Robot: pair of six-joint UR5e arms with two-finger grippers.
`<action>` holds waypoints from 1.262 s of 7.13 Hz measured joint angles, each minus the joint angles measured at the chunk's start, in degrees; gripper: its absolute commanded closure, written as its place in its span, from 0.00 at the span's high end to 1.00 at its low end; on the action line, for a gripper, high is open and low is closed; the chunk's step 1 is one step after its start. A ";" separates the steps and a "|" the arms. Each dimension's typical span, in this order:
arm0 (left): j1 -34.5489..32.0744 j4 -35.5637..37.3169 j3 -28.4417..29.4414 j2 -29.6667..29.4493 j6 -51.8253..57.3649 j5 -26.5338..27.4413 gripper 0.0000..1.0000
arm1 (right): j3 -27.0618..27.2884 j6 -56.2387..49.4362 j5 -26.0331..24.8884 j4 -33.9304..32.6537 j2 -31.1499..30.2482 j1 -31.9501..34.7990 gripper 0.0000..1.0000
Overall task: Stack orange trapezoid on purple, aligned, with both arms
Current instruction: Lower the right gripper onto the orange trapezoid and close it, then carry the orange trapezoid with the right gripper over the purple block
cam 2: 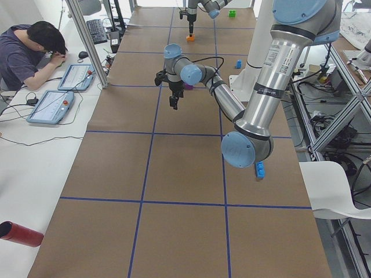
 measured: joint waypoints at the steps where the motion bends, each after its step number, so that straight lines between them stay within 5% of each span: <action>1: 0.00 0.00 0.00 0.00 -0.02 0.00 1.00 | -0.13 0.00 0.05 0.03 0.11 -0.27 0.67; 2: 0.00 0.00 0.00 0.00 -0.10 0.00 1.00 | -0.19 0.00 0.04 0.03 0.23 -0.53 0.67; 4: 0.07 0.00 0.05 0.00 -0.41 -0.06 1.00 | -0.35 -0.05 -0.01 -0.05 0.43 -0.98 0.00; 9: 0.16 0.00 0.08 0.00 -0.62 -0.02 1.00 | 0.97 -1.37 0.79 -1.01 1.82 -1.44 0.00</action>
